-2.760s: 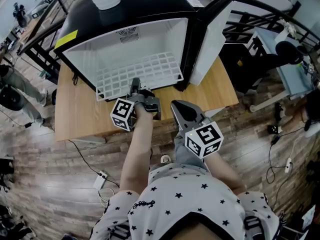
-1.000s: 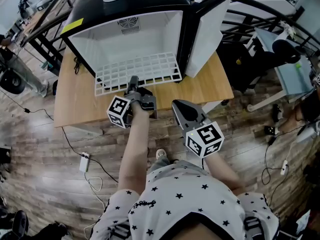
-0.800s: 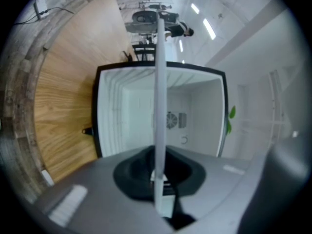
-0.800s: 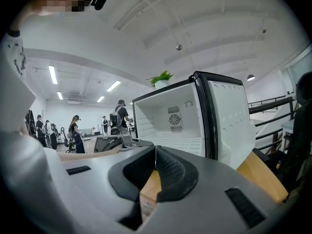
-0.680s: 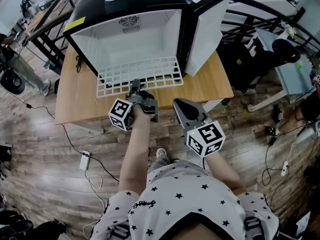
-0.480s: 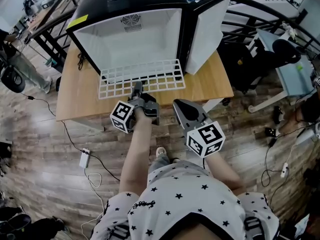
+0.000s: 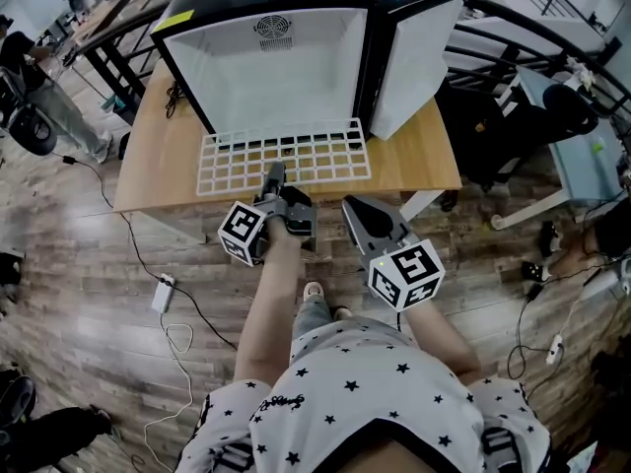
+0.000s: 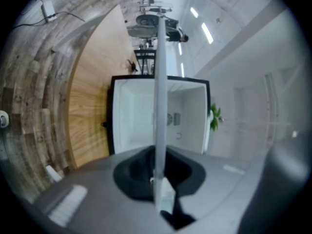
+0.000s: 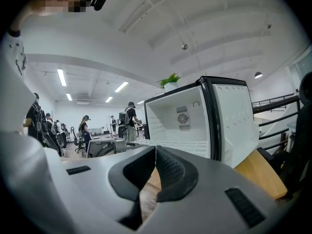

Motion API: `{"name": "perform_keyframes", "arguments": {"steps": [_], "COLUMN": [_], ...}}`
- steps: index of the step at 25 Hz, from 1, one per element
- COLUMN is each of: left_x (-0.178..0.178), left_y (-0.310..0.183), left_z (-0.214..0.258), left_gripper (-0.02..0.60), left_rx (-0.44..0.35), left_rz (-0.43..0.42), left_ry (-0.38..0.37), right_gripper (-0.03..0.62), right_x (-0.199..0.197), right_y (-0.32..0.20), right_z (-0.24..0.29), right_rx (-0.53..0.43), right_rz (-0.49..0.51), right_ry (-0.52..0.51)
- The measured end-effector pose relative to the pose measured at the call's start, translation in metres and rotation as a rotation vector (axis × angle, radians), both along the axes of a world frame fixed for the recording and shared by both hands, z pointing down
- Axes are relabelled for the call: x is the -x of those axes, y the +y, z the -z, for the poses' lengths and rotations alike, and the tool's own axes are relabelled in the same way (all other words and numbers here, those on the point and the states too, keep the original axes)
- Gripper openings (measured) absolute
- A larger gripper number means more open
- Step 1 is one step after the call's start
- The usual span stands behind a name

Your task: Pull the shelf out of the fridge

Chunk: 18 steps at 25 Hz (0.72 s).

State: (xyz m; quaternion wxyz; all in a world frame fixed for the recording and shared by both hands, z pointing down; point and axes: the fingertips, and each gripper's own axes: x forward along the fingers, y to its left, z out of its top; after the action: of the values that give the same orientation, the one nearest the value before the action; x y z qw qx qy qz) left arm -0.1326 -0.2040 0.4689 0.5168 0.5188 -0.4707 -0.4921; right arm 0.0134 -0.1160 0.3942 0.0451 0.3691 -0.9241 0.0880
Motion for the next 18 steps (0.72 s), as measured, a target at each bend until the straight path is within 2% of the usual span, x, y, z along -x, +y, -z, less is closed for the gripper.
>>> {"name": "perform_keyframes", "arguments": {"steps": [18], "left_x": [-0.022], "left_y": [0.067], "left_z": [0.008], "left_gripper": [0.031], "left_rx": [-0.032], "left_rz": [0.022], "left_ry": [0.011], "right_gripper": [0.02], "right_x": [-0.014], "right_y": [0.053], "right_z": [-0.002], "right_rx": [-0.021], "right_rz": [0.066], "right_ry": [-0.011]}}
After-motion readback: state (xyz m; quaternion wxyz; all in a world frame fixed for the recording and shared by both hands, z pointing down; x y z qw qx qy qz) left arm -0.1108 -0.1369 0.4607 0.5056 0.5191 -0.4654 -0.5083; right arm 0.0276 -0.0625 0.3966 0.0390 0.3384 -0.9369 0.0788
